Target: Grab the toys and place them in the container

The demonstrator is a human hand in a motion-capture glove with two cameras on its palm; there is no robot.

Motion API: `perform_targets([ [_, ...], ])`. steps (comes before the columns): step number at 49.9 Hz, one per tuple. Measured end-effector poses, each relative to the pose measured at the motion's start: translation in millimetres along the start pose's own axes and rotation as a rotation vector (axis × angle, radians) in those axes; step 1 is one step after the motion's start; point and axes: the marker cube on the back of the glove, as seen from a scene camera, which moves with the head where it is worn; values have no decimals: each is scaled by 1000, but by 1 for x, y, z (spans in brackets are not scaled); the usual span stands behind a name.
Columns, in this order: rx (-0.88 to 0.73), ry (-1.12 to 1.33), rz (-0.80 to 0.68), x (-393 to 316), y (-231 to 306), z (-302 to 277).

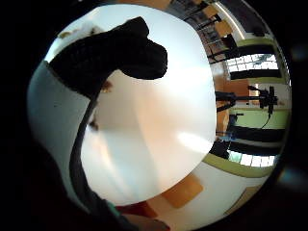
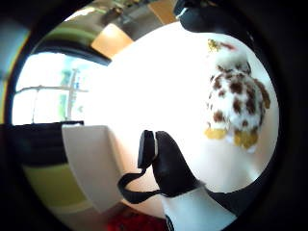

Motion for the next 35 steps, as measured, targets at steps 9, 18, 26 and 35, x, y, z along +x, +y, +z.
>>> perform_targets([
  [9,-18,-29,-14,-1,-18,17],
  [18,-82,-9,-11,-1,-27,37],
  [26,-158,66,3,6,-26,57],
  [35,-194,27,24,15,-28,56],
])
